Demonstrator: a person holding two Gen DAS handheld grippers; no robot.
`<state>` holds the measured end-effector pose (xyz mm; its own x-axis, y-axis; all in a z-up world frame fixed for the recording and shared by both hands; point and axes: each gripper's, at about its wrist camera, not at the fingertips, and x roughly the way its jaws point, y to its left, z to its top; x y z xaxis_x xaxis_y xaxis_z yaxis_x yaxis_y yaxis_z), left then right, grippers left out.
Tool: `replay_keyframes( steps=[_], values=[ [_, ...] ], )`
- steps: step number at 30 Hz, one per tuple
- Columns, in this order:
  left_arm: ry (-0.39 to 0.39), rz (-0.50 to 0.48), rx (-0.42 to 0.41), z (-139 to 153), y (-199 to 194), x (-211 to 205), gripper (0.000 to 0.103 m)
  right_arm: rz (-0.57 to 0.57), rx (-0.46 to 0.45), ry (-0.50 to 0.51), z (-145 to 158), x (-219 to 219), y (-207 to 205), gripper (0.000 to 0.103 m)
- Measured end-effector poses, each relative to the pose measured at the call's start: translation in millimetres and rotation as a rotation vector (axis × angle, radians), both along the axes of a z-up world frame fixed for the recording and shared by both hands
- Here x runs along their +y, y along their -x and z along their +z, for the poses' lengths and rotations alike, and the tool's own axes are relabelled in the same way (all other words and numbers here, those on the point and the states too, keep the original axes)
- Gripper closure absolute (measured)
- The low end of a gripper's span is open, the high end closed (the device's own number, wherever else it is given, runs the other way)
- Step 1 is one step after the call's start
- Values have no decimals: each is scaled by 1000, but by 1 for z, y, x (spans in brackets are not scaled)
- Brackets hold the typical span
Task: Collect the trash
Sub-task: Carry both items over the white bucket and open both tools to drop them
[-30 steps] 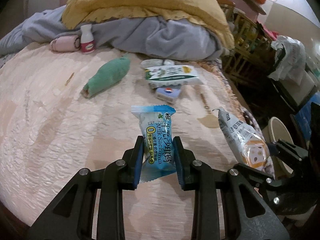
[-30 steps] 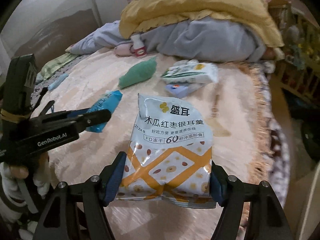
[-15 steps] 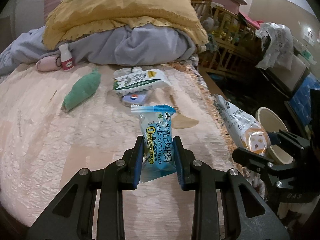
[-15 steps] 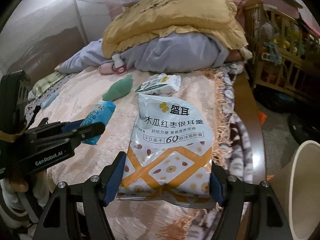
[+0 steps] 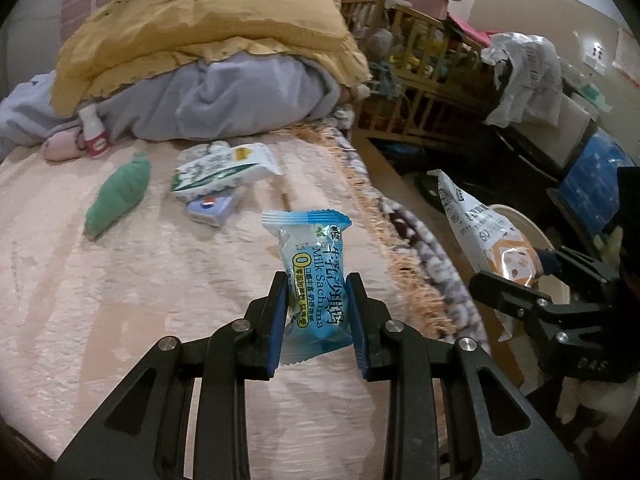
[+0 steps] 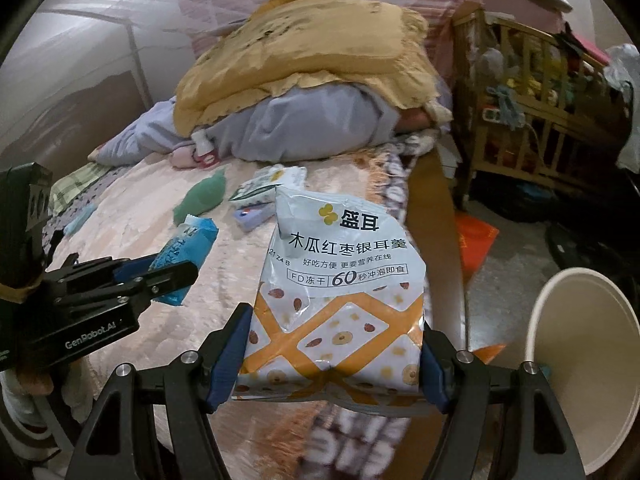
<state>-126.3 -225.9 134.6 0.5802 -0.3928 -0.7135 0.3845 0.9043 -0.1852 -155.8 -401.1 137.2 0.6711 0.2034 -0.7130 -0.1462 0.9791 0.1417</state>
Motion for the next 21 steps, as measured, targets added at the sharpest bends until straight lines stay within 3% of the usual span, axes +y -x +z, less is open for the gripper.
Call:
replay_keyframes(
  steps=[7, 21],
  values=[
    [51, -64, 35, 3, -2, -28, 77, -73, -5, 2, 3, -36, 11, 31],
    [22, -191, 23, 4, 1, -107, 77, -251, 7, 5, 3, -125, 40, 31]
  ],
)
